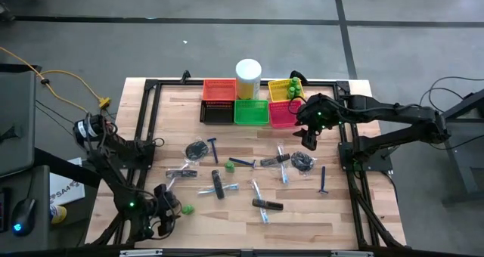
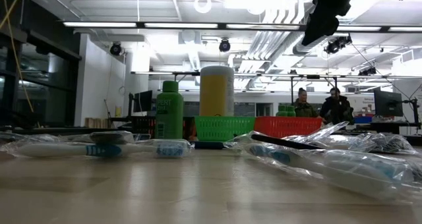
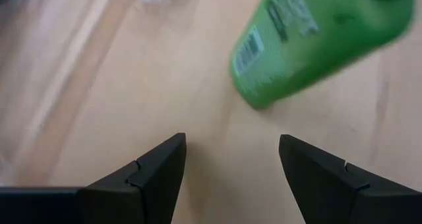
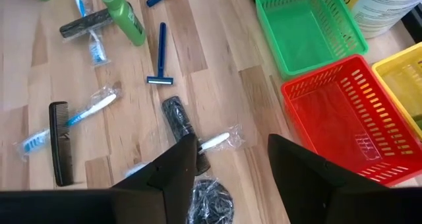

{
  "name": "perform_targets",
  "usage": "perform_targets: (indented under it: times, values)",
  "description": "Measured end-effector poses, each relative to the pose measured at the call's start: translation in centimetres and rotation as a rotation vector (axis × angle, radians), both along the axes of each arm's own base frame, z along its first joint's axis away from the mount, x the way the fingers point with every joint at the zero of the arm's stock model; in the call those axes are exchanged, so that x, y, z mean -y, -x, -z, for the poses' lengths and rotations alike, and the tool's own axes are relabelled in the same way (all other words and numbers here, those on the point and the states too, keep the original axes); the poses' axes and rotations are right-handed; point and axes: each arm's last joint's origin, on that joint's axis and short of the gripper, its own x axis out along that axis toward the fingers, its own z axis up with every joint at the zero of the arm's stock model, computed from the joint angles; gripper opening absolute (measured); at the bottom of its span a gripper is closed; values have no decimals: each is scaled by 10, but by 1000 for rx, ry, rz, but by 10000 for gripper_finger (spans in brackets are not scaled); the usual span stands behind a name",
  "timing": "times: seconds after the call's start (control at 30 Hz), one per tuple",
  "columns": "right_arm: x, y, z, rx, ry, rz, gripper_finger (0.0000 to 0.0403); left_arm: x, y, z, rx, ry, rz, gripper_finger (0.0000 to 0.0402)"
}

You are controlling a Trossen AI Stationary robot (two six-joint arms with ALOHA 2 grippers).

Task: Pick & Place Travel size toiletries
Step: Put the green shampoo into the yellow bin

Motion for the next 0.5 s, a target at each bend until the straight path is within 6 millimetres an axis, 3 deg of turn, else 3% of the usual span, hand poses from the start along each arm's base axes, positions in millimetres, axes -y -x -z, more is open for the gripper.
perform_targets:
  times: [0.5]
  values:
    - [0,0,0,0,-1,2,154,11,-6,2,86,18,70,246]
